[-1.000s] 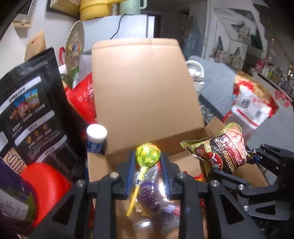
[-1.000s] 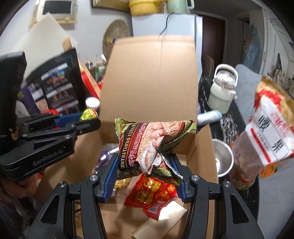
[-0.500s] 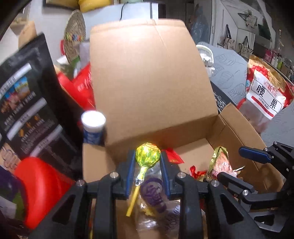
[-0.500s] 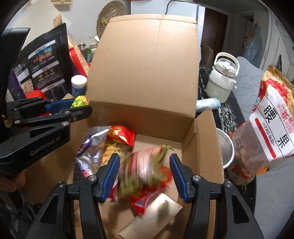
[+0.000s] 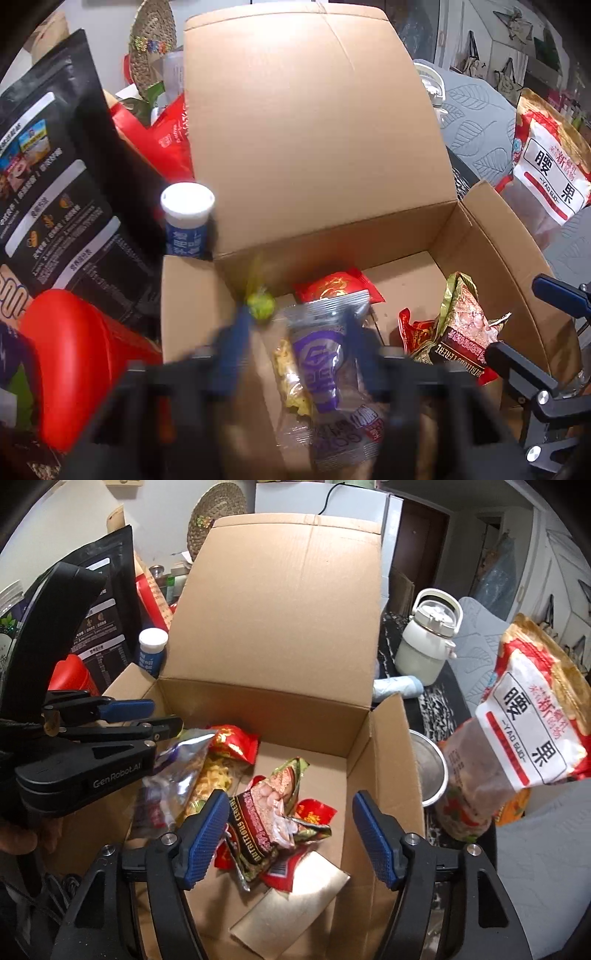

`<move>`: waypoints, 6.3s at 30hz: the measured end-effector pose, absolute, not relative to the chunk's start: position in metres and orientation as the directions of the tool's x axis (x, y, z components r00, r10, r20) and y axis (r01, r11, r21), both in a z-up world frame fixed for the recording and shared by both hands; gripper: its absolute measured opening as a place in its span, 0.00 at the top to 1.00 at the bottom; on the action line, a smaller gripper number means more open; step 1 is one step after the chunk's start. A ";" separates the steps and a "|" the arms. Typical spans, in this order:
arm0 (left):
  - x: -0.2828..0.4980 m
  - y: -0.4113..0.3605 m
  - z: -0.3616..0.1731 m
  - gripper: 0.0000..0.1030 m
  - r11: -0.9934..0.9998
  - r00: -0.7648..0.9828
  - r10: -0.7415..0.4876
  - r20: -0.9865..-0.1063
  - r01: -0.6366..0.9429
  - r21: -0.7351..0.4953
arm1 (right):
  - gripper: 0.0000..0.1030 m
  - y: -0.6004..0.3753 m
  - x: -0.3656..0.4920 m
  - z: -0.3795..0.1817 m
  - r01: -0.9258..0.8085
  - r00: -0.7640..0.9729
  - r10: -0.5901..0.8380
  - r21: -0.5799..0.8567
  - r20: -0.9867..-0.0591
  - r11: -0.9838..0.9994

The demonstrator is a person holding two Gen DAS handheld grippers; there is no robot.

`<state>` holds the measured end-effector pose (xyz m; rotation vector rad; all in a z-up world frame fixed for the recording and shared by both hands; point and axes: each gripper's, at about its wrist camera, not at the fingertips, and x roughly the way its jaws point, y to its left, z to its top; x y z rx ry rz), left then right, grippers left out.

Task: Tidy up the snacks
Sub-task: 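Lower the lollipop and cereal packet into the box and open both tools, then withdraw both tools from the box back over the table, then grasp the red-white strip packet with the right tool while the left tool grasps the pink 'with love' pouch, then lift the pink pouch and red strip packet and carry both toward the box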

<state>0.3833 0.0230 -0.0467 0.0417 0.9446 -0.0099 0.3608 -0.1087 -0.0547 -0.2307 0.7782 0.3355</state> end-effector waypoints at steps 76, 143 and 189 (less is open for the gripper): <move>0.106 -0.010 0.052 0.03 0.980 0.796 -0.117 -0.594 0.190 0.061 | 0.25 -0.159 0.070 0.003 -0.271 0.858 0.189 -0.107 -0.477 0.957; 0.151 -0.008 -0.097 0.03 0.976 0.558 -0.183 -0.810 0.200 -0.083 | 0.46 -0.097 0.193 -0.173 -0.846 0.284 0.320 -0.079 -0.904 0.527; 0.191 -0.096 -0.131 0.61 0.795 0.438 -0.286 -0.852 0.605 0.044 | 0.54 -0.223 0.134 -0.160 -0.450 0.417 0.381 0.176 -0.825 0.875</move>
